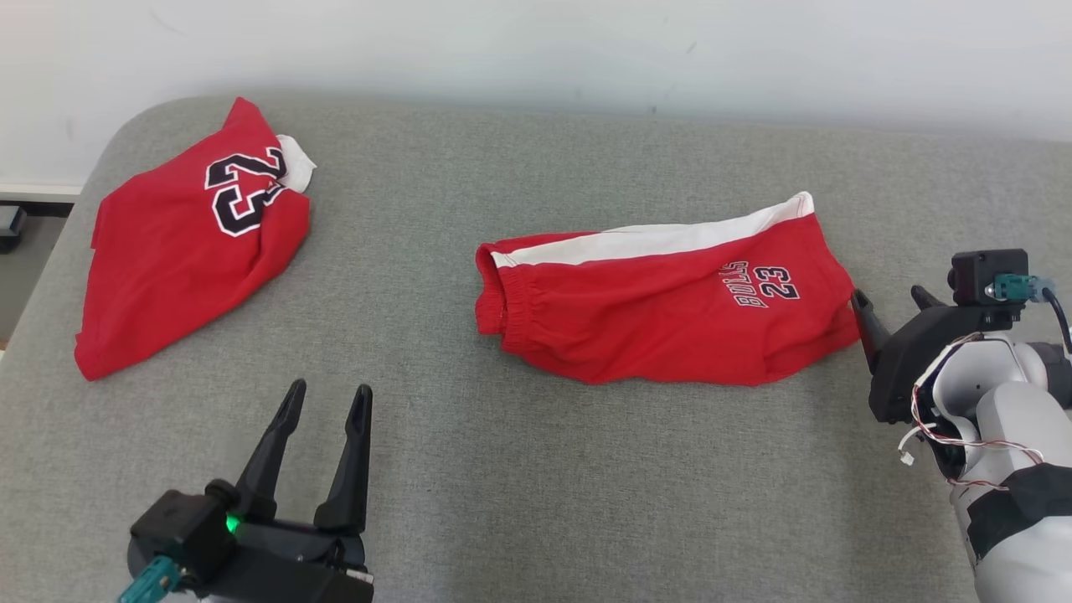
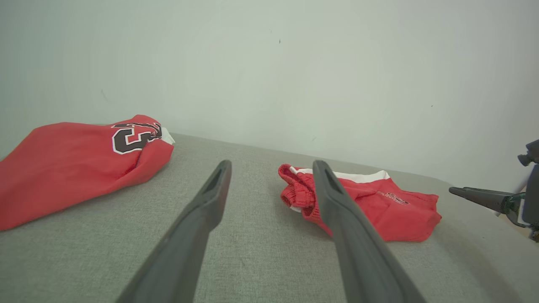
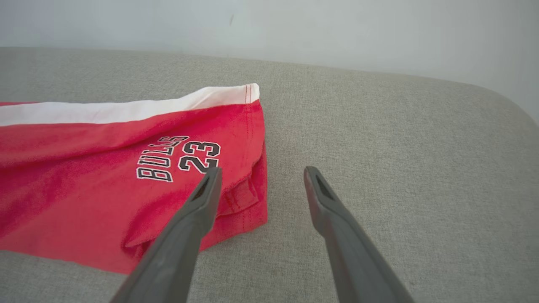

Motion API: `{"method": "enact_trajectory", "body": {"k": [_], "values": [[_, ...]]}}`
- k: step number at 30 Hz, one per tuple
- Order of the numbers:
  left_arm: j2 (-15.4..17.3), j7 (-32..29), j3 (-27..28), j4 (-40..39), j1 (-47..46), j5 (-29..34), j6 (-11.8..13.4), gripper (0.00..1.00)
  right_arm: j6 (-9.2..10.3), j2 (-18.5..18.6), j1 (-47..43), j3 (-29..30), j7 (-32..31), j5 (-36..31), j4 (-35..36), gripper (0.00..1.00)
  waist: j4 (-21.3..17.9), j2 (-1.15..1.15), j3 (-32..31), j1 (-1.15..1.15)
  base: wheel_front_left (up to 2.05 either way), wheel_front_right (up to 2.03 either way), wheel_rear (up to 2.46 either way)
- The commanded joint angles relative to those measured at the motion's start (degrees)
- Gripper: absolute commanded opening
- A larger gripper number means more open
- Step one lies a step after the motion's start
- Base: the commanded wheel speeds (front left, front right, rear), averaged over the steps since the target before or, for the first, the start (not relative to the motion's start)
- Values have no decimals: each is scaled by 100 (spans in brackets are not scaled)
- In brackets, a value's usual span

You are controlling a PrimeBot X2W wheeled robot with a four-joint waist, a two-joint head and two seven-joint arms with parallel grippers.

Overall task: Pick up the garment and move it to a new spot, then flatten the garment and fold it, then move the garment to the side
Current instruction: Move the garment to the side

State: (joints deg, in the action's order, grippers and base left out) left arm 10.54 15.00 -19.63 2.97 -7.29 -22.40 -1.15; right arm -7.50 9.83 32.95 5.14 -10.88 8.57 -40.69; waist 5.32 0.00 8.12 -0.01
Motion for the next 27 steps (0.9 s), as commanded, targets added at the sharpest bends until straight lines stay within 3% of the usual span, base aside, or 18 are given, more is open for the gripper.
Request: {"method": "enact_trajectory", "body": {"k": [1,9,23,24,25,27], "values": [[-3,26,49,10,89,70,-32,100,2,-9,-30,36,2,-41,-36,100,19,0,-1,1,0,0,0],[-289,27,242,133,190,404,-379,100,2,-11,183,365,-76,-199,-586,100,241,0,127,1,0,0,0],[-475,27,277,272,109,624,-582,100,2,-115,473,833,60,-450,-1419,100,440,0,359,1,0,0,0],[-484,27,276,283,105,625,-590,100,2,-135,488,844,65,-463,-1475,87,439,0,362,1,0,0,0],[-484,27,276,283,105,625,-590,100,2,-135,488,844,65,-463,-1475,87,439,0,362,1,0,0,0],[-504,27,277,303,104,633,-584,100,2,-161,517,861,116,-489,-1549,36,429,0,368,1,0,0,0]]}}
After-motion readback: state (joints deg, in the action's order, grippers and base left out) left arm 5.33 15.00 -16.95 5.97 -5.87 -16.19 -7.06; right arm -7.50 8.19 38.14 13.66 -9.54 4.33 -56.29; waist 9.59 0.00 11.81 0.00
